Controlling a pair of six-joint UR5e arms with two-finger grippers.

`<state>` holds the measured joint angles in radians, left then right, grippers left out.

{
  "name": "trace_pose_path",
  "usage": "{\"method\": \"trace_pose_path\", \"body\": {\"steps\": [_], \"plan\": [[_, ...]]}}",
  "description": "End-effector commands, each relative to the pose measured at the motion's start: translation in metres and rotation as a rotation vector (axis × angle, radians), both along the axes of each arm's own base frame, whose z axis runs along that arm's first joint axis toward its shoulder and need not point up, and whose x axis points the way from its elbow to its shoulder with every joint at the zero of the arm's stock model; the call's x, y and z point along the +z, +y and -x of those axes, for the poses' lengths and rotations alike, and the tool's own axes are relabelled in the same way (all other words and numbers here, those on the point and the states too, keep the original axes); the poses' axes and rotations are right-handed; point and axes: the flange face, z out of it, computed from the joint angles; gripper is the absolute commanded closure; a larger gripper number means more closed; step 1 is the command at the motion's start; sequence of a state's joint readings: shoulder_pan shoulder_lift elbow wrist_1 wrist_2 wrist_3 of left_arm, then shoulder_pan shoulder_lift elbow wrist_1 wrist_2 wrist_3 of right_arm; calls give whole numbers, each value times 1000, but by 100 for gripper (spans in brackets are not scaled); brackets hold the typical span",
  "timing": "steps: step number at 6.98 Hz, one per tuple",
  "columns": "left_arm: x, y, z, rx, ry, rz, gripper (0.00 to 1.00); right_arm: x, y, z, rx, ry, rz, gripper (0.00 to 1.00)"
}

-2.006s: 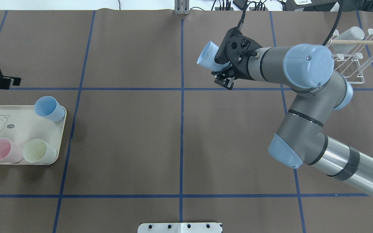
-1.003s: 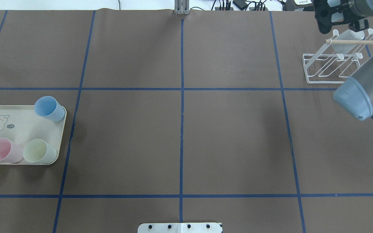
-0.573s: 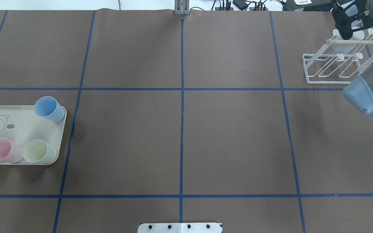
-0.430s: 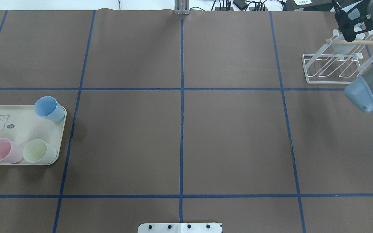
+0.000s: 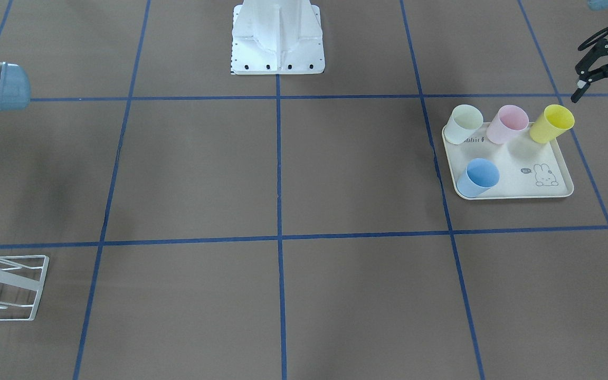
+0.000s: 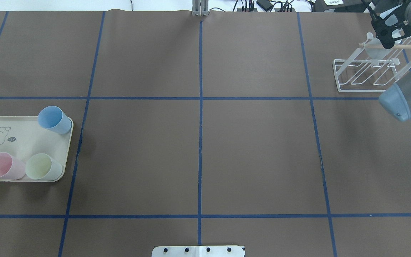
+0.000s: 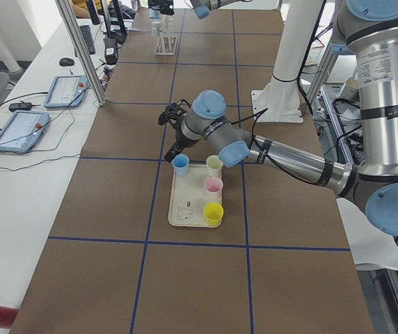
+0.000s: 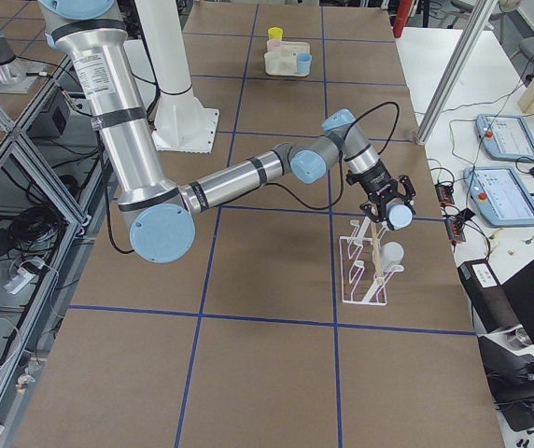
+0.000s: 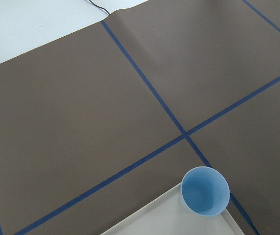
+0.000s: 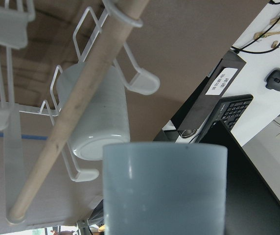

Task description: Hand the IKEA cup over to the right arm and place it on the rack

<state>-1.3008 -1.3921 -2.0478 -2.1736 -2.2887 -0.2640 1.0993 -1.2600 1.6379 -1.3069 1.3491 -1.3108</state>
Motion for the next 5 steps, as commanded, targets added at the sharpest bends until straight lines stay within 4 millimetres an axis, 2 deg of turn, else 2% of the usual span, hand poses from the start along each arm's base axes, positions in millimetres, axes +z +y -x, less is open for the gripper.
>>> {"method": "trace_pose_path", "body": {"steps": [1,3,5], "plan": [[1,0,0,0,-1,2,0,10,-4,7,4,14,12,100],[2,0,0,0,-1,4,0,30,-13,17,1,-8,-25,100],[3,0,0,0,-1,5,0,35,-13,24,10,-31,-44,100]]}}
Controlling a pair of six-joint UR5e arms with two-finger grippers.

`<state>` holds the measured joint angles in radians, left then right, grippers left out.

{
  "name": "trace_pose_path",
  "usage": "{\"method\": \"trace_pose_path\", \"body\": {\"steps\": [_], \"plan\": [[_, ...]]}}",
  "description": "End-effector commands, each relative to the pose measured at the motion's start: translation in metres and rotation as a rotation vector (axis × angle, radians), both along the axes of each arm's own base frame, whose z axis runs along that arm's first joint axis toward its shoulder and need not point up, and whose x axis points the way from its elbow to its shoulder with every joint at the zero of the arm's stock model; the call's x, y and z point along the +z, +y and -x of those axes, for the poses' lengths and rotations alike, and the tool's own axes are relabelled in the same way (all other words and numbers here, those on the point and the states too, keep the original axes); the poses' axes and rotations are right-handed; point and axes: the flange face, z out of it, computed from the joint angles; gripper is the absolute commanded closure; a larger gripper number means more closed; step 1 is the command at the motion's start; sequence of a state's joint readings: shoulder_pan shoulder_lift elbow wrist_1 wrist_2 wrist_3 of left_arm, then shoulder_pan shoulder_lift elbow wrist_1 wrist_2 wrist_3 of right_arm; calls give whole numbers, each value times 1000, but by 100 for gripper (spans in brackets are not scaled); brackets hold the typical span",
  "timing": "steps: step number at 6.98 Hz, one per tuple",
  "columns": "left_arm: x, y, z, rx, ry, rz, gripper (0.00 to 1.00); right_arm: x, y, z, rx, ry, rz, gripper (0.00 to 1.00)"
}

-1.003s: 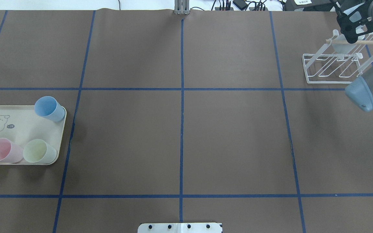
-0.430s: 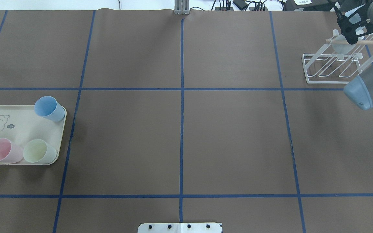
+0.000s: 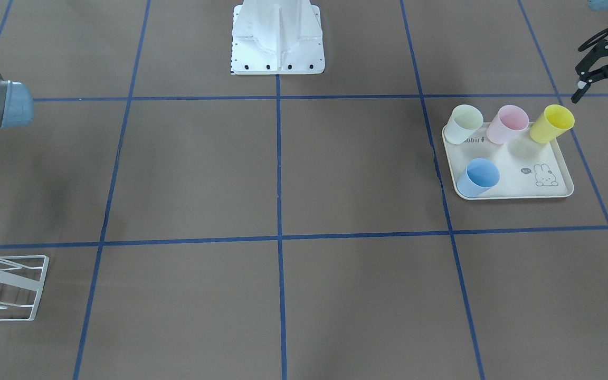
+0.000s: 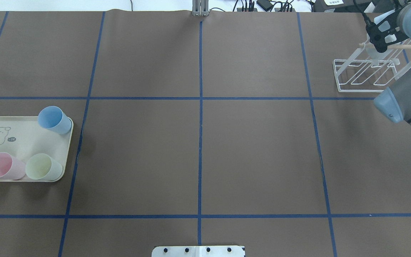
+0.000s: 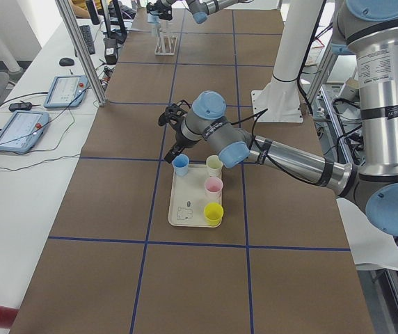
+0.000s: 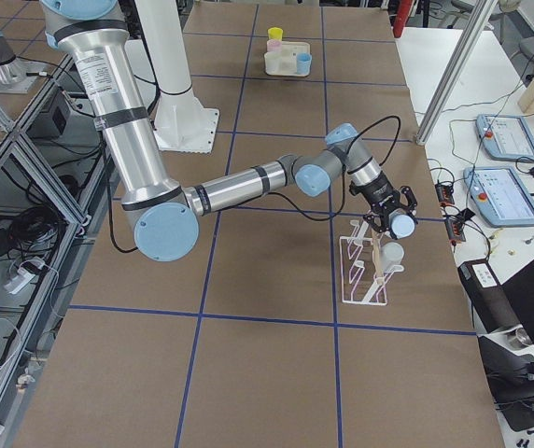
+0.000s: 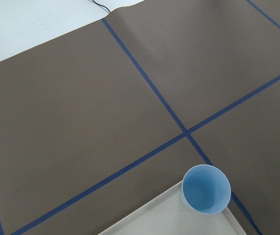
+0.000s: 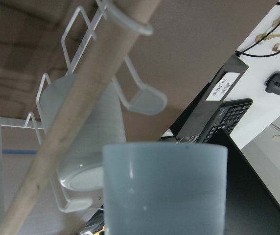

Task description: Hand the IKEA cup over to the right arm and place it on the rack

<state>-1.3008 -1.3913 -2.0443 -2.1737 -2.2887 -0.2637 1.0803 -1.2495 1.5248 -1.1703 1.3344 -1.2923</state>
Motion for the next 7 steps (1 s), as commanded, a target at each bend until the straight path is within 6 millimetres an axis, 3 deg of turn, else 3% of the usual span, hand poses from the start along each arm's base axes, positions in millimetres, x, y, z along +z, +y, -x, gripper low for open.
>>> {"method": "trace_pose_path", "body": {"steps": [1,4,7], "plan": [[1,0,0,0,0,1,0,3,2,10,16,-31,-8,100],[1,0,-1,1,-1,3,0,12,10,22,8,-14,-1,100],[3,-1,-1,2,-2,4,0,10,16,47,-2,33,-25,80]]}}
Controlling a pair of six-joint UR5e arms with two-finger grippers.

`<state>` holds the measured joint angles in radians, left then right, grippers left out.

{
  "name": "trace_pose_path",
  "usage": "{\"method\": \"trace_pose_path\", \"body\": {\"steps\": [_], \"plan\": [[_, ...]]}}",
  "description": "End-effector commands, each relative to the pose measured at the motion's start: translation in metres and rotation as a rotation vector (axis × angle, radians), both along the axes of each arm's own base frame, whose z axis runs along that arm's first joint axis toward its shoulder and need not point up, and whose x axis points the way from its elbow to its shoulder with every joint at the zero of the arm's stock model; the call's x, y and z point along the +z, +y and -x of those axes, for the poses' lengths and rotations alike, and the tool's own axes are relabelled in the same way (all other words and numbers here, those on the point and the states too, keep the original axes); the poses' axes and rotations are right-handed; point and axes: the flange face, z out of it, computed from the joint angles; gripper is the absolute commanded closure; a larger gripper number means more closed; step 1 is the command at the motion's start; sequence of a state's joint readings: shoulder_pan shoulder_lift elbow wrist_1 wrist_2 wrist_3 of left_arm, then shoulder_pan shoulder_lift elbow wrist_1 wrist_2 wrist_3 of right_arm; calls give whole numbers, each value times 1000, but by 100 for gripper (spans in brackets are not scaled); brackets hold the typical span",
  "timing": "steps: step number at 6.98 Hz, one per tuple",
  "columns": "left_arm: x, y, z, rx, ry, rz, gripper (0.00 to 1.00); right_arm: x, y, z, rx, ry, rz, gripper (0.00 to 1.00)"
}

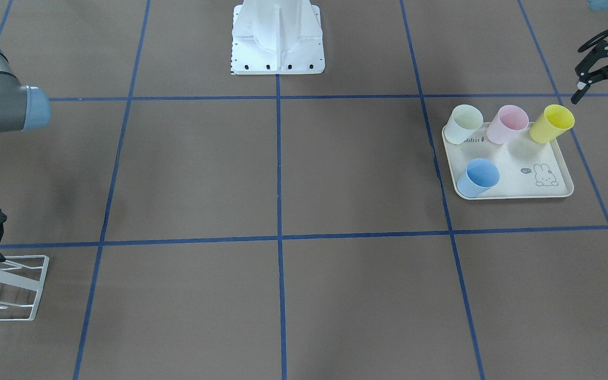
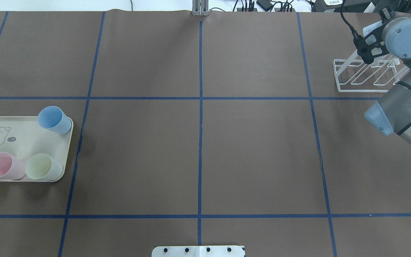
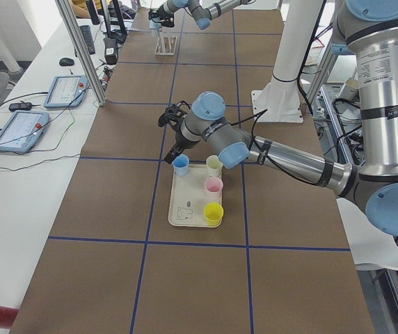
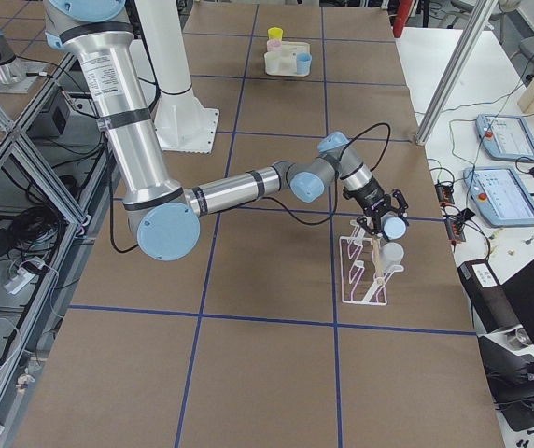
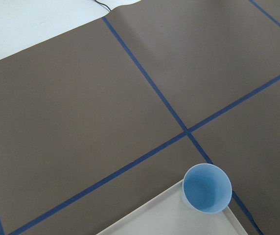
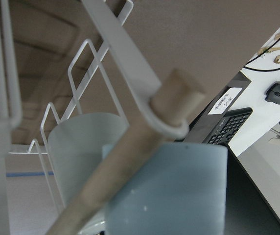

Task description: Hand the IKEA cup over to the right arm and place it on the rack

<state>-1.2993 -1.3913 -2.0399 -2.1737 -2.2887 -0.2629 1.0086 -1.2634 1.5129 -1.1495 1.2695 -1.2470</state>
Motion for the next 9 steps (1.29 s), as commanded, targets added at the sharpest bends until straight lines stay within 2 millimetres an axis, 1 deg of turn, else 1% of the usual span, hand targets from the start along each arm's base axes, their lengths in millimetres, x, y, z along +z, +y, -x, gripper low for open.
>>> {"method": "trace_pose_path", "body": {"steps": [1,2,3,4,7,8,9], "plan": [[1,0,-1,2,-1,1,0,-1,5,15,-3,39,-22,65],[1,-1,-1,2,-1,1,0,-2,8,26,-2,71,-42,46],[1,-1,-1,2,-1,2,0,-5,9,30,-5,71,-48,29],[1,-1,-1,2,-1,2,0,-6,8,30,-5,70,-51,18],[1,-1,-1,2,-1,2,0,-10,7,31,-7,69,-55,17],[1,-1,-1,2,-1,2,0,-17,7,31,-7,58,-65,17],[1,-1,-1,2,-1,1,0,-43,2,30,0,19,-93,17]]}}
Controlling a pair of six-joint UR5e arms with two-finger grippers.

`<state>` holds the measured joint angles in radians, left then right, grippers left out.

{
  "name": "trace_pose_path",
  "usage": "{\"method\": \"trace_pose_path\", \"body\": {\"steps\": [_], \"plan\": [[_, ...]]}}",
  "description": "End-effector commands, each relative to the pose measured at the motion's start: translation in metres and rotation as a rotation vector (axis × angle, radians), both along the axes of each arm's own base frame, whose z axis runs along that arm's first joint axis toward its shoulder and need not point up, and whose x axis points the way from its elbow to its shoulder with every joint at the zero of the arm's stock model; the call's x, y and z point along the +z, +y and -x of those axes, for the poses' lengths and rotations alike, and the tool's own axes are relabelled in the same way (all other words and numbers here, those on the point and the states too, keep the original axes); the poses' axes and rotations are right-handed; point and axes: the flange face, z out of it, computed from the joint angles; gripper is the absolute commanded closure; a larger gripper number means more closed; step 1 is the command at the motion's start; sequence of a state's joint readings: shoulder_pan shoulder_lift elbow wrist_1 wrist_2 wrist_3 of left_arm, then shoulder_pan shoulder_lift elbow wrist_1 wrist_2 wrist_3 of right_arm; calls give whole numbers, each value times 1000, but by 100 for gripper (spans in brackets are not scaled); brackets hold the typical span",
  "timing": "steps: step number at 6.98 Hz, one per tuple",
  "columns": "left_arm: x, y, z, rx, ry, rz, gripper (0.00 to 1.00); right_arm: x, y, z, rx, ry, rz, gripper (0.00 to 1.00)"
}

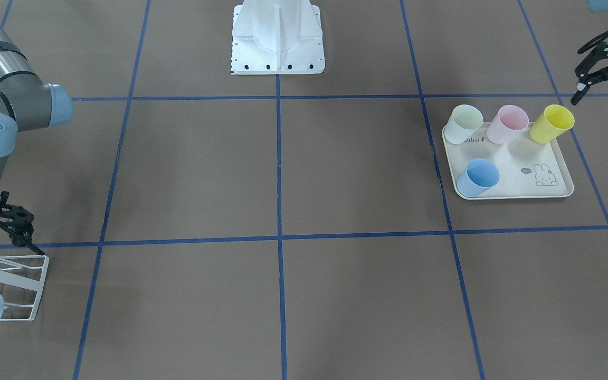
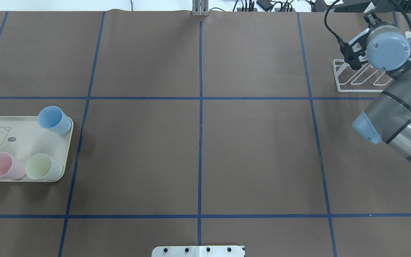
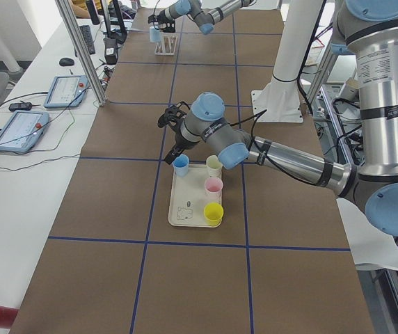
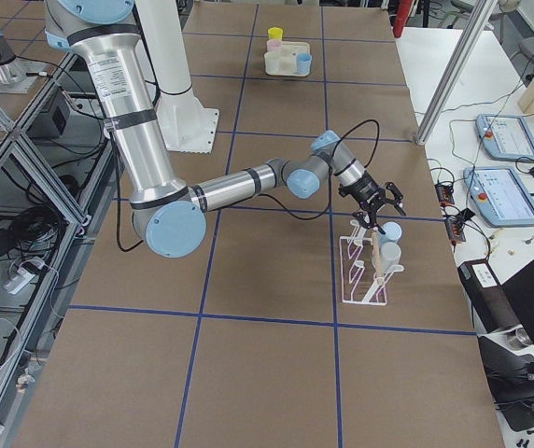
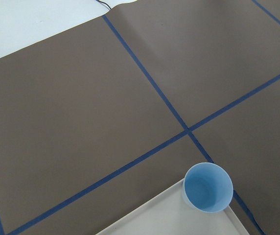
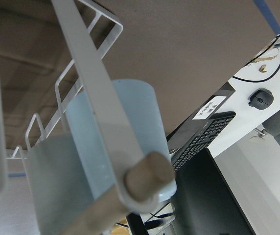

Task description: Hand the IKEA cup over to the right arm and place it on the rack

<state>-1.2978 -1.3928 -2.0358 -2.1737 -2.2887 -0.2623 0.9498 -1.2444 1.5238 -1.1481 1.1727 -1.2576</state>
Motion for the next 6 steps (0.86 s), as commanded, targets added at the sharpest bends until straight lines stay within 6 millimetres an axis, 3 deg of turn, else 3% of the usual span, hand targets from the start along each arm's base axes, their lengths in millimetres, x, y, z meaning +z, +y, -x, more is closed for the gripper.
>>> {"method": "trace_pose_path", "body": {"steps": [1,2,4,5,6], "plan": [[-1,0,1,-15,8,13,0,-42,-1,1,19,-156,-22,17],[-5,1,1,-64,47,50,0,-64,10,5,47,-345,10,13],[14,20,-3,-75,85,73,0,-93,42,4,212,-757,126,2],[19,29,-20,-80,99,102,0,-105,61,8,266,-968,263,1],[20,31,-57,-143,106,146,0,-126,78,12,352,-1178,403,1]]}}
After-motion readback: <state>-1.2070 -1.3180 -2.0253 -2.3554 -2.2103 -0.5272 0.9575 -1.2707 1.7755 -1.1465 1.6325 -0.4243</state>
